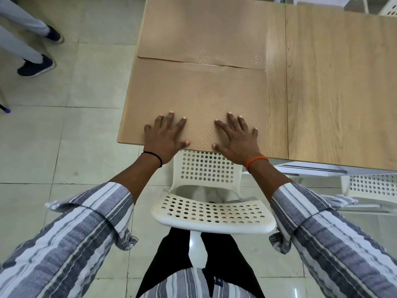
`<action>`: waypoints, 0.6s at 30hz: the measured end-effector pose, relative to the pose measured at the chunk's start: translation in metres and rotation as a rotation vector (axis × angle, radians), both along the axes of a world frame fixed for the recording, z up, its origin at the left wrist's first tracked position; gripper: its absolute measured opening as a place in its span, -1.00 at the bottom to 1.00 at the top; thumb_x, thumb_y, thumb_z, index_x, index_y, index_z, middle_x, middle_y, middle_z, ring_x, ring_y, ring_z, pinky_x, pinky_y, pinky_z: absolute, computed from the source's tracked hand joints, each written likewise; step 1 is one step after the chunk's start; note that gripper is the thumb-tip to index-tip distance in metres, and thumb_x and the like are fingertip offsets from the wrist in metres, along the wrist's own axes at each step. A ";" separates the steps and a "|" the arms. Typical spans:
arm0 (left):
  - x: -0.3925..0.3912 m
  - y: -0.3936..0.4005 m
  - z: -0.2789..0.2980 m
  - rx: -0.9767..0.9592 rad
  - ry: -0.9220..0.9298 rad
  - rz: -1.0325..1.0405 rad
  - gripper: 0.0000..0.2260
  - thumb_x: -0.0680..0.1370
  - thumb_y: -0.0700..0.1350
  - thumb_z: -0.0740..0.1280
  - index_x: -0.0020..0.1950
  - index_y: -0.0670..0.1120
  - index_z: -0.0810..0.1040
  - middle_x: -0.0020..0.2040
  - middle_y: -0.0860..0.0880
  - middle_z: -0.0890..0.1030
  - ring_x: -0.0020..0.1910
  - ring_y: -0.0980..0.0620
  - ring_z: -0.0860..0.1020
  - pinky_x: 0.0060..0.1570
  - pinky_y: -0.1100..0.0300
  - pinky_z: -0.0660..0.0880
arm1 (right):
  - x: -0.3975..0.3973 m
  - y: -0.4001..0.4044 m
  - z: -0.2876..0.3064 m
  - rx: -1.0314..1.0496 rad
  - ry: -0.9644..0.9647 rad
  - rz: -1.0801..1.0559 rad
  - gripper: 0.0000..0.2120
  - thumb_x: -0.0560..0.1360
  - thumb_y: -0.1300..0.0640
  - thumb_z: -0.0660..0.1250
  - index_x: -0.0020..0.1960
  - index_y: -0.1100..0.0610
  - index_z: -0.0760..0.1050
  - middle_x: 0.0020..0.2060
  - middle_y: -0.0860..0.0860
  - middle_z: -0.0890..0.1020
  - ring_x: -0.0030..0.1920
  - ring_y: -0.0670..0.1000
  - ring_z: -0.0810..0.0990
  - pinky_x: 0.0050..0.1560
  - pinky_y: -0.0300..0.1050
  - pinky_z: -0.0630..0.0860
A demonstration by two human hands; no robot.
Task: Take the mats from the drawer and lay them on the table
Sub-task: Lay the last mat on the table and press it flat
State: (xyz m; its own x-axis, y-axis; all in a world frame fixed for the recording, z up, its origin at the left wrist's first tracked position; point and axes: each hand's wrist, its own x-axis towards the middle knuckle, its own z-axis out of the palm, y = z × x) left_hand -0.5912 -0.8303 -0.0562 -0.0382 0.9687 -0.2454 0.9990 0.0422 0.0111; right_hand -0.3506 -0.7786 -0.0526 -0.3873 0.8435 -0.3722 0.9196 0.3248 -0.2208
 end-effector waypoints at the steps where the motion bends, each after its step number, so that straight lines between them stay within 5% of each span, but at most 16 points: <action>1: 0.000 0.000 0.000 -0.002 0.000 0.000 -0.34 0.51 0.38 0.11 0.55 0.20 0.05 0.57 -0.04 0.09 0.48 -0.15 0.14 0.24 -0.16 0.28 | 0.000 0.000 0.000 -0.001 -0.001 -0.002 -0.27 0.50 -0.33 0.22 0.57 -0.22 0.00 0.61 -0.05 -0.12 0.60 0.15 -0.12 0.41 0.52 0.02; 14: -0.001 0.001 0.002 -0.027 0.008 -0.002 -0.34 0.52 0.36 0.11 0.56 0.19 0.03 0.57 -0.04 0.07 0.48 -0.16 0.13 0.26 -0.17 0.26 | -0.003 -0.001 0.004 -0.016 -0.017 -0.011 -0.27 0.50 -0.33 0.21 0.57 -0.22 -0.01 0.61 -0.04 -0.12 0.60 0.16 -0.12 0.40 0.52 0.04; 18: 0.000 0.015 0.012 -0.019 -0.020 -0.007 -0.41 0.52 0.32 0.15 0.50 0.12 0.24 0.44 -0.09 0.28 0.36 -0.16 0.29 0.24 -0.13 0.26 | -0.007 0.003 0.012 -0.030 -0.012 -0.034 -0.29 0.49 -0.34 0.21 0.56 -0.18 0.06 0.60 -0.03 -0.01 0.58 0.16 -0.03 0.38 0.48 0.17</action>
